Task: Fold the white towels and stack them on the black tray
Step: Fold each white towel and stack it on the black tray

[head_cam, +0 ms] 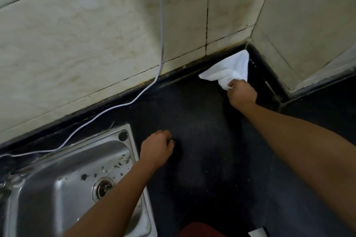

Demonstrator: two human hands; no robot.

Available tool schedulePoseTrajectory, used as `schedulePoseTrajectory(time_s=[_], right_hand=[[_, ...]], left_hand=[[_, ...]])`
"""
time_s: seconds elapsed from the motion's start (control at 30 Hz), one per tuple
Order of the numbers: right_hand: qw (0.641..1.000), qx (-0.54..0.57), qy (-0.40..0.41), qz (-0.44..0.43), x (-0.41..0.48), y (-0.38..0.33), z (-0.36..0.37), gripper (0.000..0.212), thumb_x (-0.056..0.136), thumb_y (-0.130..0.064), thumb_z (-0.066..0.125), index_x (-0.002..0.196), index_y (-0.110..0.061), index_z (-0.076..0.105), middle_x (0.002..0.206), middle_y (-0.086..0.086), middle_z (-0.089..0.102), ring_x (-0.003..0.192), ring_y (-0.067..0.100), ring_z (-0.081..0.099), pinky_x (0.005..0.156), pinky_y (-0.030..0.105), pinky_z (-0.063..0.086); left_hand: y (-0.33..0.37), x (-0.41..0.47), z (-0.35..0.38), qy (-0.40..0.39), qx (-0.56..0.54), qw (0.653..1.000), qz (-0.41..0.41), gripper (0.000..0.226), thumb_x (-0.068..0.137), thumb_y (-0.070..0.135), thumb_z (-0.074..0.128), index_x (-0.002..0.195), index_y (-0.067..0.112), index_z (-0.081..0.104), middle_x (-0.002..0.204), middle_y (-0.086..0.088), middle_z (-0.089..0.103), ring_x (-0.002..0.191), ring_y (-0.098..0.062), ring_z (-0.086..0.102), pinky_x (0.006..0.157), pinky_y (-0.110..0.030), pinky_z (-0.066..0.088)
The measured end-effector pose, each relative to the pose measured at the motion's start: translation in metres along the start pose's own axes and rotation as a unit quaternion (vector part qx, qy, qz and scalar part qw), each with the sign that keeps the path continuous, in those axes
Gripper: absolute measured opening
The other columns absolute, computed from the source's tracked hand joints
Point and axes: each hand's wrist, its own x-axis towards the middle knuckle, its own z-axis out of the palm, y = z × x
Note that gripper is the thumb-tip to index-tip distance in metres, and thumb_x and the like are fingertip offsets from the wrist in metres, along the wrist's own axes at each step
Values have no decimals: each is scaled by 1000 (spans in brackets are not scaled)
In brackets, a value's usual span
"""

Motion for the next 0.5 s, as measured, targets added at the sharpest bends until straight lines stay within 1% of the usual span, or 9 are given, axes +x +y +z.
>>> schedulePoseTrajectory(time_s=[0.1,0.2,0.33,0.43,0.5], right_hand=[[996,24,11,-80,-26,-9,-5,26,86,-16,60,111,-13,68,112,16,60,99,36,60,77,37,48],[989,28,17,-141,-64,-17,-5,24,82,-12,62,105,-12,68,106,13,60,94,33,61,72,39,51],[978,34,12,-207,-127,-21,10,20,78,-7,65,95,-14,70,97,6,61,88,29,62,63,37,52],[967,11,3,-256,-178,-17,30,18,73,-4,70,87,-15,71,90,4,61,81,26,63,57,31,51],[962,-2,-15,-271,-208,-13,43,18,71,-5,72,85,-16,71,89,3,61,78,25,63,54,31,49]], left_hand=[[-4,-2,-2,1,-15,1000,4,18,90,30,52,97,17,63,96,-2,64,87,-23,61,71,-36,51],[-11,-8,-6,7,-27,1000,11,17,90,29,53,95,16,63,94,-2,64,86,-23,62,71,-35,51],[-21,-20,-3,-4,-28,999,17,19,90,29,54,97,15,64,93,-3,66,86,-23,62,71,-33,50],[-32,-40,7,-21,-29,999,14,19,90,29,54,98,15,64,92,-3,67,87,-24,63,72,-33,51],[-40,-53,15,-33,-24,999,12,18,90,29,54,98,16,64,93,-3,68,88,-23,64,72,-33,51]])
